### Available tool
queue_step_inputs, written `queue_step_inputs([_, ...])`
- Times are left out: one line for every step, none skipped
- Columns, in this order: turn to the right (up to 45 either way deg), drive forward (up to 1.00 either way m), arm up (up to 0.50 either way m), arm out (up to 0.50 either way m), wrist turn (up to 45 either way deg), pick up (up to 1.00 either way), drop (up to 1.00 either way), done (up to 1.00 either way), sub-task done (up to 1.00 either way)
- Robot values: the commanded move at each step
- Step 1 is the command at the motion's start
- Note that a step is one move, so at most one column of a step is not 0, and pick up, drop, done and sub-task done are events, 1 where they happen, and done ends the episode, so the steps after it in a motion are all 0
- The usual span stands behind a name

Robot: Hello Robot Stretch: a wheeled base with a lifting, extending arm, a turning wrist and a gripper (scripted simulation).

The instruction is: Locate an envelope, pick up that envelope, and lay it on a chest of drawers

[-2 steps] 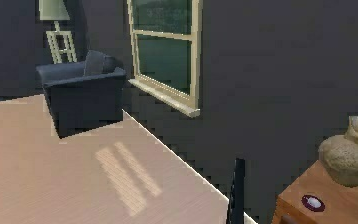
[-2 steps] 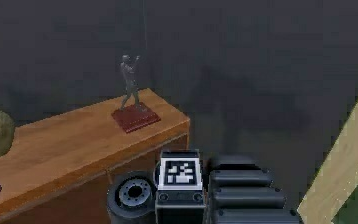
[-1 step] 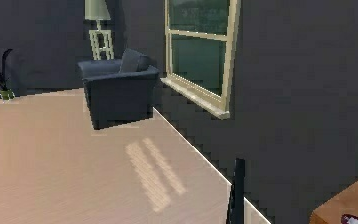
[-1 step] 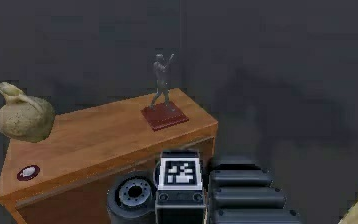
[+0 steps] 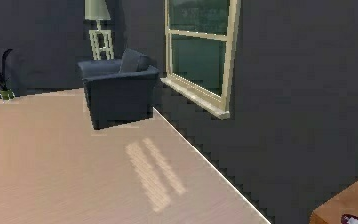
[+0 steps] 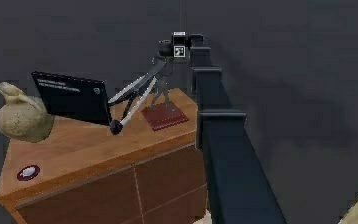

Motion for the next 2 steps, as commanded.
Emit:
queue_step_inputs([0.0, 0.0, 0.0, 0.0, 39.0, 0.0, 0.0, 0.0, 0.0])
queue_step_inputs([0.0, 0.0, -0.26, 0.0, 0.0, 0.0, 0.0, 0.0, 0.0])
